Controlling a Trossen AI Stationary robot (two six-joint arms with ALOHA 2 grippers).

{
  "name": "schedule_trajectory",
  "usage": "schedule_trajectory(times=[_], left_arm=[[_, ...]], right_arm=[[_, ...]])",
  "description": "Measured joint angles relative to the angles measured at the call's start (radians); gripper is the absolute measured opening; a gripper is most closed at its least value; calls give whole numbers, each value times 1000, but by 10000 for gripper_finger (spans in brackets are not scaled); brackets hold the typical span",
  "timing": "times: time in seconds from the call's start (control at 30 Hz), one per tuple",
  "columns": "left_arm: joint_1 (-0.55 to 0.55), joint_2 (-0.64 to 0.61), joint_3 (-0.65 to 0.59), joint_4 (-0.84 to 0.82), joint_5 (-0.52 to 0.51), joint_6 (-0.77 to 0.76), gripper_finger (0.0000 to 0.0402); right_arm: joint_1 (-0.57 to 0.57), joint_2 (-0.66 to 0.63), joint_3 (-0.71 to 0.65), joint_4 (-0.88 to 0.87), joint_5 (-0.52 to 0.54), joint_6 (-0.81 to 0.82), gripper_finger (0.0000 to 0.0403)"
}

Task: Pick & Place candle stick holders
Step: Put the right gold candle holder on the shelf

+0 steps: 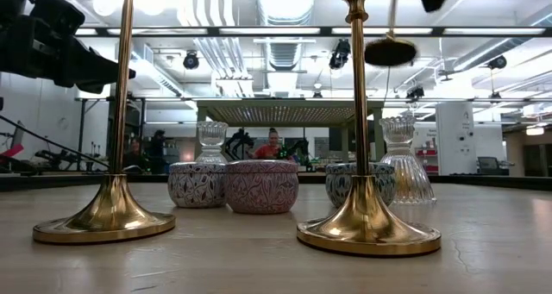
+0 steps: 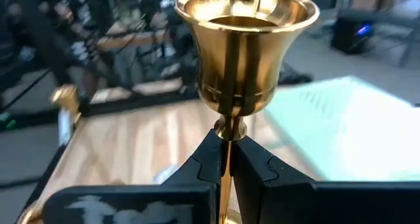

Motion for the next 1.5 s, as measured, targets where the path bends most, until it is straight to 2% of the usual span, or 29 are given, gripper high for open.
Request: schedule_trajectory(times=[0.17, 0.33, 0.53, 0.7, 0.87, 1.1, 1.5], left_arm=[[0, 0, 0, 0, 0, 0, 60], [0, 0, 0, 0, 0, 0, 60], [0, 0, 0, 0, 0, 0, 60], [0, 0, 0, 0, 0, 0, 60], [0, 0, 0, 0, 0, 0, 60], [0, 0, 0, 0, 0, 0, 60], [0, 0, 0, 0, 0, 0, 60]], right_arm=[[-130, 30, 103, -6, -3, -55, 13], [-307, 82, 209, -73, -20, -56, 13], [-550, 227, 350, -158, -168, -54, 13], [-716, 365, 444, -196, -208, -60, 13], [-838, 453, 468, -191, -278, -77, 13], [-928, 512, 434, -92, -280, -85, 13], [-945, 557, 423, -56, -281, -73, 13]])
